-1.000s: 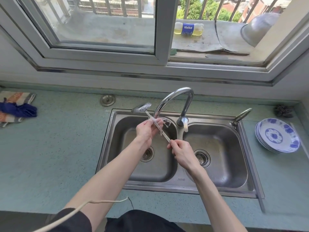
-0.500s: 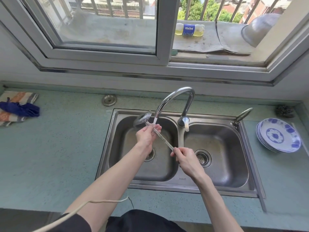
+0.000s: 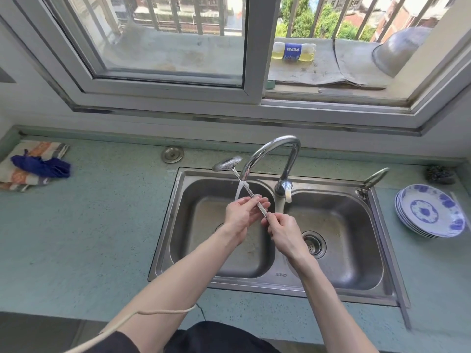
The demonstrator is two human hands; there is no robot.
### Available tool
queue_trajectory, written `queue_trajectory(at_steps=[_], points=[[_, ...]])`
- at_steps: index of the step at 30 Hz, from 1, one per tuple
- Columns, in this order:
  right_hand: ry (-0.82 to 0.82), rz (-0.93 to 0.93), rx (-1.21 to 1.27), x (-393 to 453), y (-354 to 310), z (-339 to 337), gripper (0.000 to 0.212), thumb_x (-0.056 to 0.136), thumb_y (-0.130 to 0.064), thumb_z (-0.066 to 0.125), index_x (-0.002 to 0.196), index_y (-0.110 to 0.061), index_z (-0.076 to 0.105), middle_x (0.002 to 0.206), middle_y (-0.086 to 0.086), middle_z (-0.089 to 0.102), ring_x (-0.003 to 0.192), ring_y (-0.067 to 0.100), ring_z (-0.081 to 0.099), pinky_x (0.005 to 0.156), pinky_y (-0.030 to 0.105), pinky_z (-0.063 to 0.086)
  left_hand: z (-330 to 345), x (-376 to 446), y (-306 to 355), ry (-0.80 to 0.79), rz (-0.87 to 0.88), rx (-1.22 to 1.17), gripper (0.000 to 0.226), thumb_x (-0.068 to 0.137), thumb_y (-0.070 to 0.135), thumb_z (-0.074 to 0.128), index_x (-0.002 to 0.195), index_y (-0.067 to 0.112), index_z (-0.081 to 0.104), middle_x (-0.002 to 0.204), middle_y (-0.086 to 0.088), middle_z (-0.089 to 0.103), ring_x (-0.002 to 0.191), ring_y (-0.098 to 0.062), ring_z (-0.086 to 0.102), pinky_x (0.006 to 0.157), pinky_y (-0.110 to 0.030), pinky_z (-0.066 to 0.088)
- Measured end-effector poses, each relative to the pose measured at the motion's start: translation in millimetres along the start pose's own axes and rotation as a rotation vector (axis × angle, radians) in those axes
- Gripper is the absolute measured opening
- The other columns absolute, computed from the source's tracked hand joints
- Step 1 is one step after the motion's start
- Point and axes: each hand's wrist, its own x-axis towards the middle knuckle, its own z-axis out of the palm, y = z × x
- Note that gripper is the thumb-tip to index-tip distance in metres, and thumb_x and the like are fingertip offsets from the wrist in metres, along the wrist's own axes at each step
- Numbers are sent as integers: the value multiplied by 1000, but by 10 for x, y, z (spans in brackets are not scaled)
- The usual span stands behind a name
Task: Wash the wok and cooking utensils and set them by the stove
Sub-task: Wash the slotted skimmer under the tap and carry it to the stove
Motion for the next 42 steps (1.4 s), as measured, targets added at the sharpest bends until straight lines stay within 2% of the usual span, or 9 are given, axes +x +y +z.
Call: queue_trajectory(at_steps=[4, 8, 13, 20, 29, 32, 34, 38, 42], points=[[-1, -5, -5, -49, 20, -30, 35, 96, -46, 50, 77, -29, 73, 53, -9, 55, 56, 13, 50, 63, 37, 41, -18, 51, 96, 10, 23, -52, 26, 99, 9, 62, 118, -10, 62, 105, -21, 75, 90, -27, 75, 80, -34, 63], [-22, 0, 25, -151, 117, -83, 37, 98, -44, 51, 77, -23, 73, 54, -9, 51, 55, 14, 45, 61, 38, 37, -50, 135, 180, 10, 38, -34, 25, 97, 8, 64, 116, -7, 63, 107, -23, 74, 88, -26, 76, 84, -34, 62], [-41, 14, 33, -256, 200, -202, 39, 104, -34, 52, 77, -13, 71, 52, -10, 46, 51, 10, 40, 57, 33, 34, -77, 151, 162, 22, 45, -33, 15, 97, 8, 64, 105, -5, 65, 101, -22, 75, 84, -26, 76, 71, -30, 61], [-87, 34, 76, -394, 388, -353, 40, 107, -29, 51, 75, -14, 69, 54, -4, 40, 50, 14, 33, 51, 31, 27, -152, 207, 170, 86, 56, -37, 14, 99, 8, 62, 105, -4, 65, 100, -20, 74, 80, -24, 76, 73, -31, 63], [-138, 38, 89, -485, 490, -420, 39, 108, -27, 50, 76, -14, 68, 56, -4, 37, 50, 13, 29, 48, 26, 24, -173, 258, 263, 230, 2, -160, 44, 88, 2, 74, 126, -12, 59, 111, -26, 72, 75, -22, 73, 61, -29, 62], [-150, 28, 88, -497, 539, -440, 38, 108, -27, 50, 77, -12, 67, 57, -4, 36, 52, 13, 28, 48, 25, 23, -170, 295, 316, 289, -42, -222, 46, 83, -2, 78, 124, -12, 61, 98, -21, 74, 65, -21, 71, 56, -30, 61], [-152, 17, 49, -509, 589, -459, 39, 108, -29, 50, 76, -14, 66, 58, -4, 37, 54, 15, 29, 50, 26, 25, -175, 295, 329, 293, -65, -222, 49, 82, -1, 79, 126, -10, 61, 92, -19, 74, 71, -23, 72, 53, -29, 59], [-86, -1, -80, -546, 663, -557, 39, 108, -32, 50, 77, -13, 65, 56, -8, 40, 55, 13, 36, 52, 23, 30, -193, 261, 303, 305, -89, -215, 45, 83, 11, 82, 122, -2, 63, 98, -17, 73, 78, -24, 72, 51, -28, 59], [41, 1, -398, -512, 762, -641, 43, 106, -42, 49, 72, -22, 65, 63, -5, 61, 62, 14, 53, 66, 35, 44, -230, 281, 260, 309, -128, -282, 41, 99, 24, 64, 131, 1, 54, 109, -21, 70, 85, -30, 71, 52, -35, 61]])
